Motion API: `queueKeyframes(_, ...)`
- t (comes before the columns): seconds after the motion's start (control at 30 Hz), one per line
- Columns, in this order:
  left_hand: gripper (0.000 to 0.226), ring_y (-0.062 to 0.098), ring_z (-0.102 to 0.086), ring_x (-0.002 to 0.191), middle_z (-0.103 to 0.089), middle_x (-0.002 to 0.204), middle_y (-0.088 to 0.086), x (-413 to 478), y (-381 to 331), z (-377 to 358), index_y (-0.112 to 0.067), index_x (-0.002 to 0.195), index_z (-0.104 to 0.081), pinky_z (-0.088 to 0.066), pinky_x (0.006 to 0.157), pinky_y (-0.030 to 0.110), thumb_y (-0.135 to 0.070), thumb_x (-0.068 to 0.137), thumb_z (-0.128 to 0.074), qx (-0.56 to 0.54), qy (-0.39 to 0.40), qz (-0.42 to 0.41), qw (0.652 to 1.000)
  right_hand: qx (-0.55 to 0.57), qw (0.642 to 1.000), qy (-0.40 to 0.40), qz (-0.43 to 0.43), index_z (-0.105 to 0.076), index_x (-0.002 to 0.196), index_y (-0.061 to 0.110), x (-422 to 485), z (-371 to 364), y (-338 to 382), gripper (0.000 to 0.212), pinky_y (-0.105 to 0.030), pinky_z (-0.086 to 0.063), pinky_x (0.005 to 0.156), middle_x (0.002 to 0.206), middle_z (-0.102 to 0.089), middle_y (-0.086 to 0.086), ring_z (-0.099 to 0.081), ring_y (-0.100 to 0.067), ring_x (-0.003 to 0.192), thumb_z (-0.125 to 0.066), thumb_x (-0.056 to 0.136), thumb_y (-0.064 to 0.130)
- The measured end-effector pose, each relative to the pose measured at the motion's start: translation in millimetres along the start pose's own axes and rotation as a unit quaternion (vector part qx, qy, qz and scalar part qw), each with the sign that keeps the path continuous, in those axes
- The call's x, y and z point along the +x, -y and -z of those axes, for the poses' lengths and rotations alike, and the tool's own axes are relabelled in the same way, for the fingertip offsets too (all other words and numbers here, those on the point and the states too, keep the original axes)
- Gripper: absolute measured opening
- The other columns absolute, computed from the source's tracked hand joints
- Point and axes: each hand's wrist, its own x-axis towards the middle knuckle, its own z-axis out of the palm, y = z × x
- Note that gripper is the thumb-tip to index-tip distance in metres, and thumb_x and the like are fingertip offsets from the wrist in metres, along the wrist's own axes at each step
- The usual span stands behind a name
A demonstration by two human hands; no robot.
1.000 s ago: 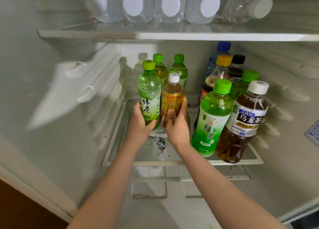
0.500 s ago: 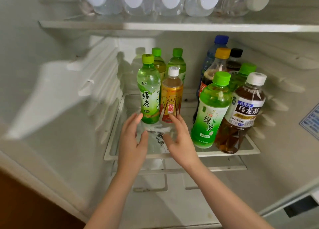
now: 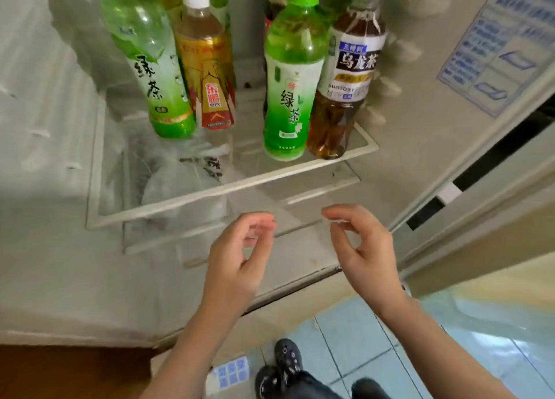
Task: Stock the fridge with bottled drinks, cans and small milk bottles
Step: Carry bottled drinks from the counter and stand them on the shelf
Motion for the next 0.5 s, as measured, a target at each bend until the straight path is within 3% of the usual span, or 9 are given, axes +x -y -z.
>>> queueKeyframes(0.07,0.013,0.005,-0.063,0.097,-0.066,0.098,-0.019,-10.5,15.3,-20.7,-0.044,0.097,-0.060,-0.048,0.083,0.020,-0.041,0.088,-0.051,0.001,0.074,0.040,0.996,-0.014,0.998,-0.029,-0.054,-0.065,0.098,0.027,-28.0,11.5,-18.3,0.028,-0.016,-0.046,0.079,0.098,-0.064,0.020,-0.061,-0.003,0.092,-0.052,0.085,0.006)
queueKeyframes(0.13,0.012,-0.002,-0.061,0.093,-0.067,0.097,-0.021,-23.4,36.4,-44.6,-0.044,0.093,-0.059,-0.045,0.079,0.012,-0.033,0.090,-0.054,0.019,0.146,0.093,0.985,-0.037,0.991,-0.042,-0.121,-0.062,0.096,0.032,-60.5,20.8,-42.2,0.030,-0.011,-0.045,0.075,0.095,-0.063,0.022,-0.060,0.001,0.088,-0.053,0.086,0.006)
queueKeyframes(0.23,0.012,0.007,-0.063,0.092,-0.068,0.100,-0.010,-51.0,76.3,-79.8,-0.031,0.098,-0.061,-0.047,0.081,0.018,-0.021,0.094,-0.056,0.079,0.270,0.192,0.940,-0.086,0.955,0.015,-0.283,-0.061,0.098,0.032,-120.3,33.9,-83.8,0.028,-0.012,-0.045,0.071,0.095,-0.064,0.017,-0.059,0.003,0.082,-0.055,0.088,0.006)
queueKeyframes(0.33,0.021,0.022,-0.063,0.102,-0.067,0.111,0.005,-88.8,120.4,-111.7,-0.015,0.113,-0.062,-0.046,0.088,0.029,-0.023,0.096,-0.052,0.164,0.405,0.282,0.854,-0.159,0.874,0.116,-0.443,-0.062,0.112,0.024,-198.2,49.5,-125.6,0.025,-0.023,-0.045,0.082,0.106,-0.066,0.005,-0.062,-0.013,0.092,-0.053,0.090,0.017)
queueKeyframes(0.4,0.023,0.022,-0.061,0.106,-0.065,0.114,0.008,-119.0,145.5,-122.9,-0.012,0.114,-0.061,-0.045,0.087,0.029,-0.023,0.097,-0.050,0.217,0.472,0.320,0.792,-0.172,0.814,0.154,-0.533,-0.060,0.119,0.020,-258.6,60.6,-141.4,0.029,-0.024,-0.043,0.087,0.115,-0.065,0.000,-0.060,-0.018,0.103,-0.050,0.091,0.021)
queueKeyframes(0.5,0.022,0.020,-0.060,0.098,-0.064,0.106,0.006,-164.3,171.2,-127.2,-0.017,0.104,-0.059,-0.043,0.076,0.028,-0.032,0.096,-0.046,0.324,0.585,0.297,0.681,-0.140,0.732,0.168,-0.645,-0.056,0.123,0.016,-351.2,77.3,-141.9,0.032,-0.024,-0.042,0.087,0.120,-0.062,-0.004,-0.056,-0.021,0.110,-0.048,0.093,0.025)
